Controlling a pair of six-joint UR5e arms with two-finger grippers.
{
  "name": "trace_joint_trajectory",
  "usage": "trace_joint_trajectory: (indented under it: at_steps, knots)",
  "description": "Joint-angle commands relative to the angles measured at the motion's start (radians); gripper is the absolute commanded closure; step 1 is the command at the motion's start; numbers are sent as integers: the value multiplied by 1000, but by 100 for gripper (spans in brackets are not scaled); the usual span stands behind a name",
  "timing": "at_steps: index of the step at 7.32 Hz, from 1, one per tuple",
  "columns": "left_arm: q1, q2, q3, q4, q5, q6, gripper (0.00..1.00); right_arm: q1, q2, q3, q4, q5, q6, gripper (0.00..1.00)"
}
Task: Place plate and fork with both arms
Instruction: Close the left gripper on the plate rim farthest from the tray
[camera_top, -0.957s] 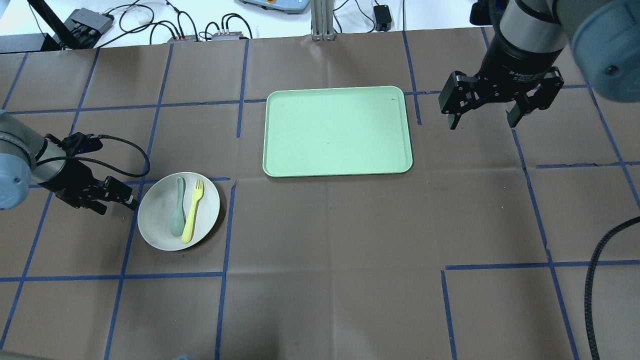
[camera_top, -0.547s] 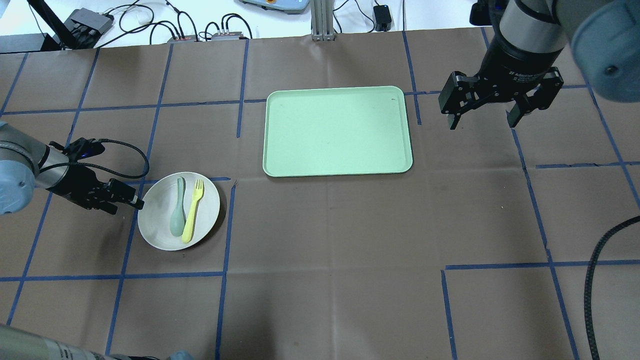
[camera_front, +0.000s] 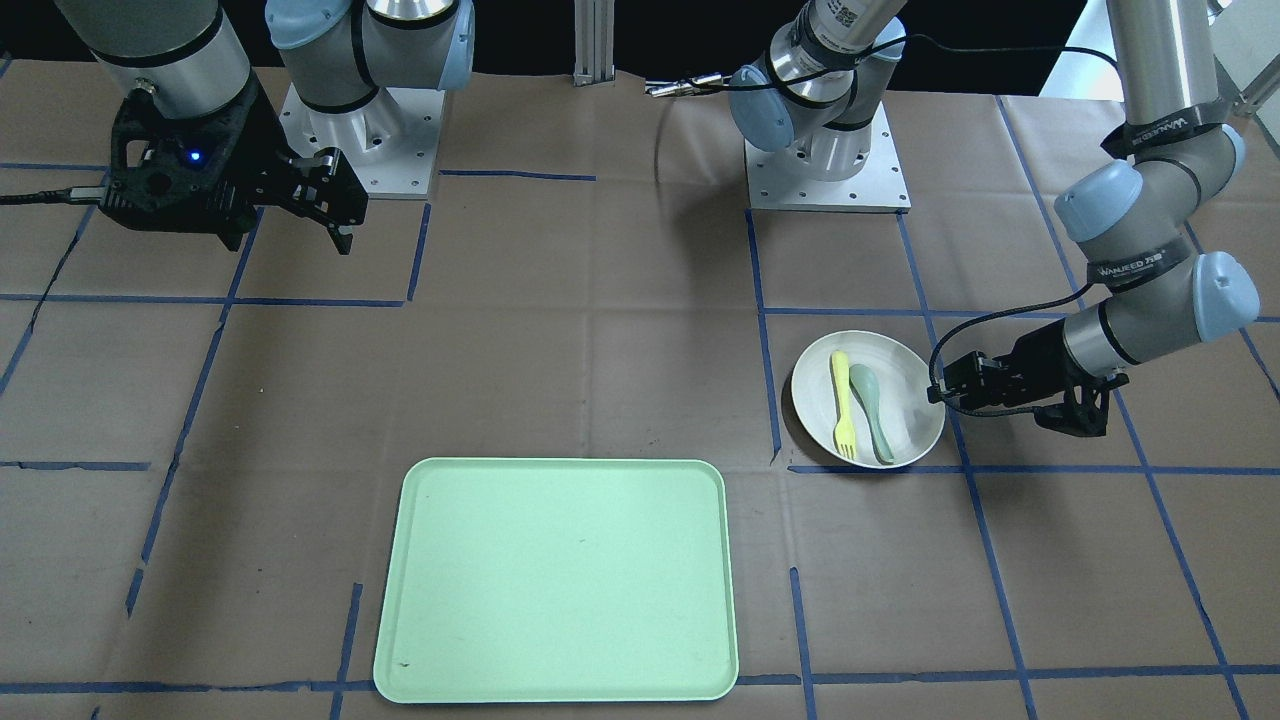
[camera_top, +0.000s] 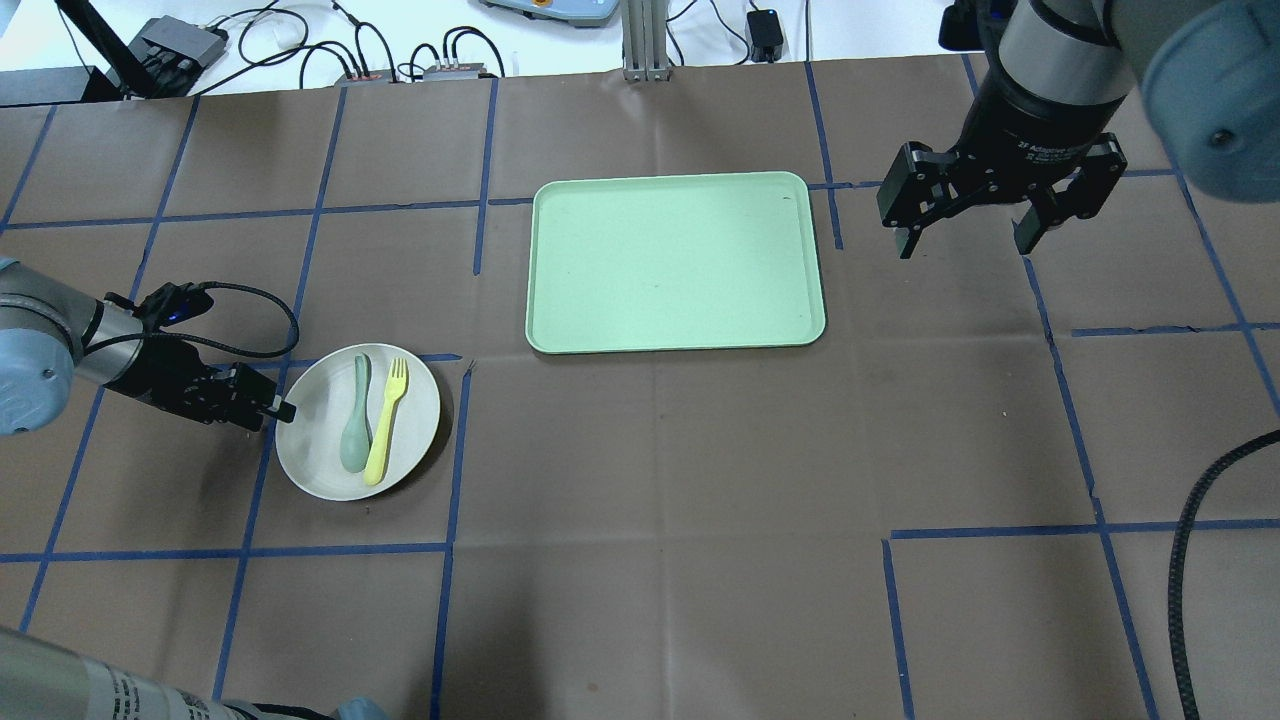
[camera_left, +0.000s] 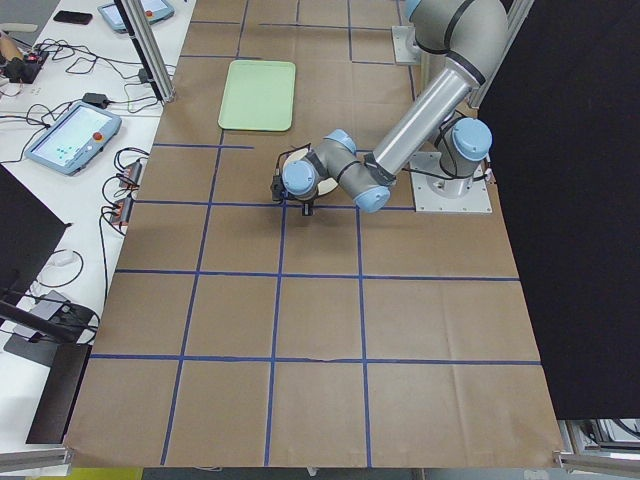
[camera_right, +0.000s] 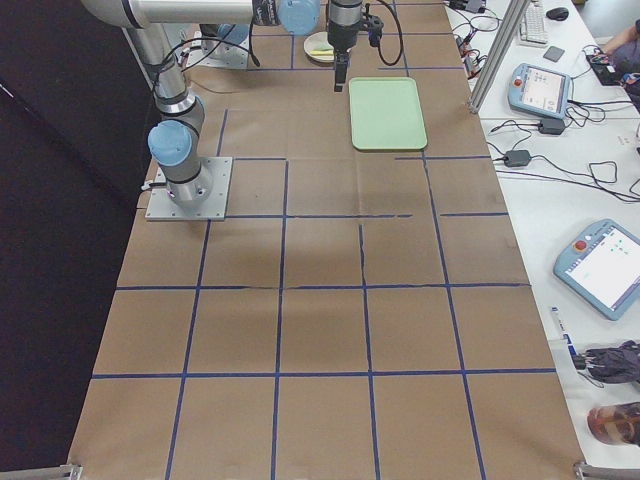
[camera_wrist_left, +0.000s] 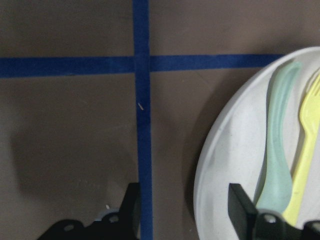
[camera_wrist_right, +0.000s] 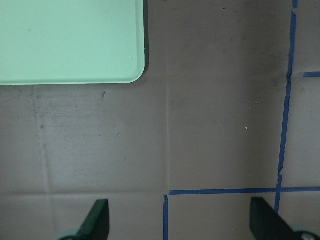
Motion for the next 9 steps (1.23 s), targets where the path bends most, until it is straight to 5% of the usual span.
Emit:
trace_joint_trajectory:
  at_steps: [1,3,9]
  knots:
    - [0,-24,4,-2,-1,-5,51,0,-1,0,0,0,1,0]
    - [-14,-23,5,-3,-10,-7,70,0,0,0,0,0,1,0]
    - [-22,-6,5,-15,-24,-16,98,0,-1,0,0,0,1,0]
